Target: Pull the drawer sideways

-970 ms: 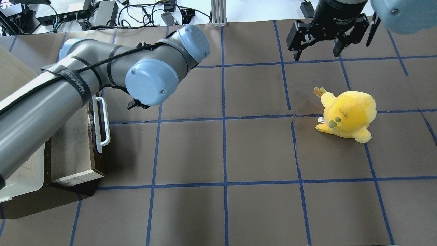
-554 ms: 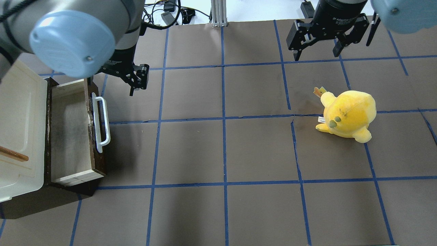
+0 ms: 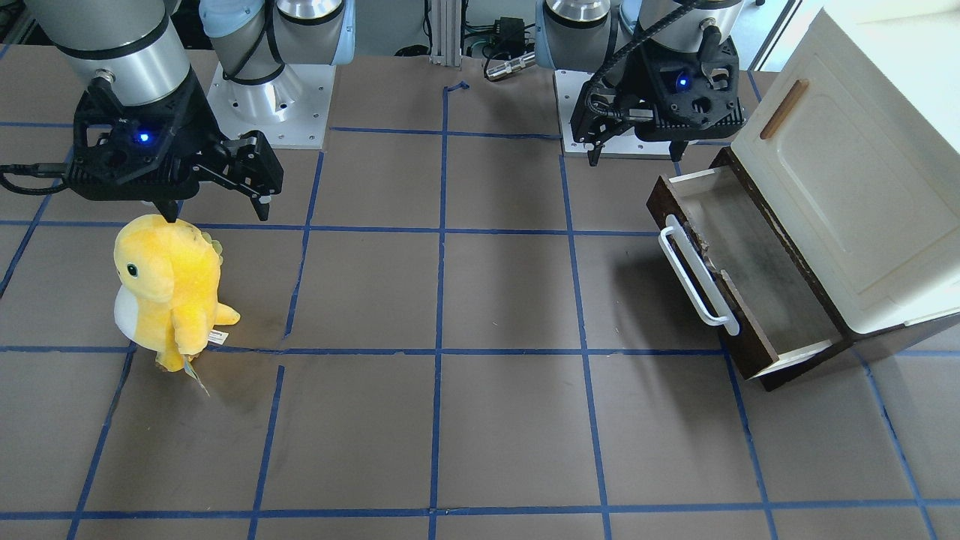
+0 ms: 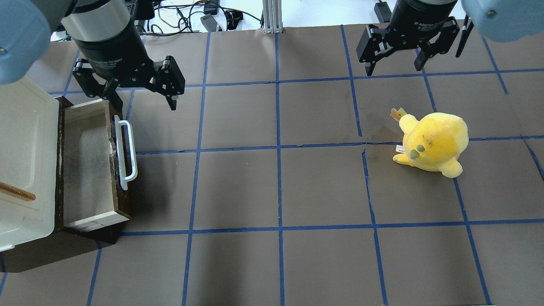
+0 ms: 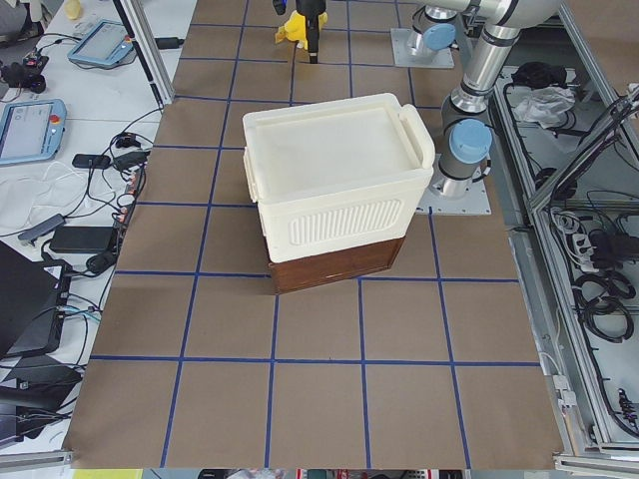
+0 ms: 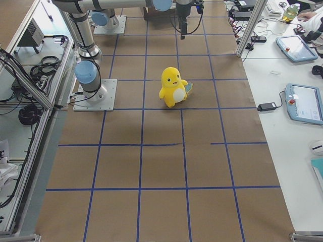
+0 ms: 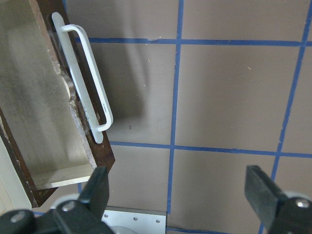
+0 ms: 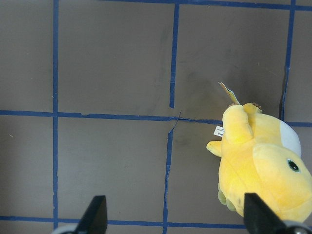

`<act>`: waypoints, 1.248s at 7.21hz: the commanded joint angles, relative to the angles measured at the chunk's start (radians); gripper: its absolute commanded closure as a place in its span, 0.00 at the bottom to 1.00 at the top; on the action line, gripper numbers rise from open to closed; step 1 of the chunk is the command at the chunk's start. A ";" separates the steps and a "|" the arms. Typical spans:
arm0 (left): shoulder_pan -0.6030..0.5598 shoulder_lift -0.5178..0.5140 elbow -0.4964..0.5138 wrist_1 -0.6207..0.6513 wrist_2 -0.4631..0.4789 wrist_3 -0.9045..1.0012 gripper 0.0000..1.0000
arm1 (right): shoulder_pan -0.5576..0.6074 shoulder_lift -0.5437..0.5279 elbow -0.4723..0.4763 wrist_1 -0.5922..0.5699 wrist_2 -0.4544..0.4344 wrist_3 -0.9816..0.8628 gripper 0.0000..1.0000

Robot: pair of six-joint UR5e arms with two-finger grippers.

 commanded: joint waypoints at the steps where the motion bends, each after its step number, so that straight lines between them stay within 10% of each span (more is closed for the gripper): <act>1: 0.005 -0.002 -0.015 0.036 -0.011 0.008 0.00 | 0.000 0.000 0.000 0.000 0.000 -0.002 0.00; 9: 0.003 0.004 -0.043 0.078 -0.011 0.014 0.00 | 0.000 0.000 0.000 0.000 0.000 0.000 0.00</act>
